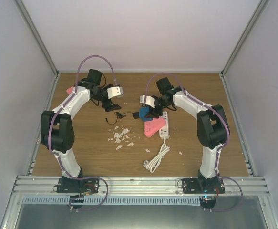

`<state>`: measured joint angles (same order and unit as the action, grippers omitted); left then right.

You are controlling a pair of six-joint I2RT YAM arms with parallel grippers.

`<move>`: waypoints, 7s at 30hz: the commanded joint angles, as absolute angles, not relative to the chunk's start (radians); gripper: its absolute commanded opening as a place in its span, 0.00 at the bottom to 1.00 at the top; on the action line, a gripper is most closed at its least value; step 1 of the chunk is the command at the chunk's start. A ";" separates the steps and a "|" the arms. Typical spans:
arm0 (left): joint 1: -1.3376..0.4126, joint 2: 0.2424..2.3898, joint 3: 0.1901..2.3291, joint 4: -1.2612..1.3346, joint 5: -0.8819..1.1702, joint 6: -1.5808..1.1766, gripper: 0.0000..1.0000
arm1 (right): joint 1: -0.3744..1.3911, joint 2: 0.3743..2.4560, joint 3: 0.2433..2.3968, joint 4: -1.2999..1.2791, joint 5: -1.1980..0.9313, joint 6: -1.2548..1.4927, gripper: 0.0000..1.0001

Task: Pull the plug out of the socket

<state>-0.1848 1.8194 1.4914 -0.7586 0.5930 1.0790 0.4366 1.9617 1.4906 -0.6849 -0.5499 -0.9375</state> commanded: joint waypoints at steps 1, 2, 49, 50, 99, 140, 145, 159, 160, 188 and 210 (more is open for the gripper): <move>-0.208 1.784 1.455 -0.719 0.668 1.052 0.89 | 0.443 1.971 1.496 -0.697 -0.522 -0.968 0.58; -0.212 1.781 1.445 -0.713 0.676 1.049 0.89 | 0.444 1.969 1.492 -0.694 -0.523 -0.969 0.56; -0.411 2.012 1.385 -0.388 0.675 0.989 0.52 | 0.328 1.923 1.391 -0.603 -0.790 -0.968 0.34; -0.412 2.014 1.385 -0.389 0.672 0.992 0.50 | 0.327 1.923 1.391 -0.605 -0.790 -0.969 0.34; -0.313 2.036 1.274 -0.387 0.352 1.137 0.21 | 0.305 1.904 1.353 -0.639 -0.793 -0.996 0.30; -0.233 1.890 1.304 -0.454 0.491 1.035 0.21 | 0.320 1.879 1.348 -0.623 -0.822 -0.981 0.75; -0.227 1.861 1.319 -0.466 0.490 1.005 0.21 | 0.330 1.878 1.366 -0.621 -0.832 -0.968 0.82; -0.189 1.988 1.570 -0.481 0.429 0.807 0.22 | 0.334 1.832 1.441 -0.609 -0.864 -0.884 0.91; -0.189 2.005 1.596 -0.485 0.418 0.798 0.22 | 0.334 1.826 1.443 -0.608 -0.866 -0.878 0.91; -0.183 2.315 1.855 -0.546 0.161 0.850 0.46 | 0.232 1.805 1.434 -0.589 -0.783 -0.586 0.89; -0.186 2.033 1.660 -0.461 0.370 0.873 0.92 | 0.054 1.659 1.257 -0.756 -0.573 -0.598 0.86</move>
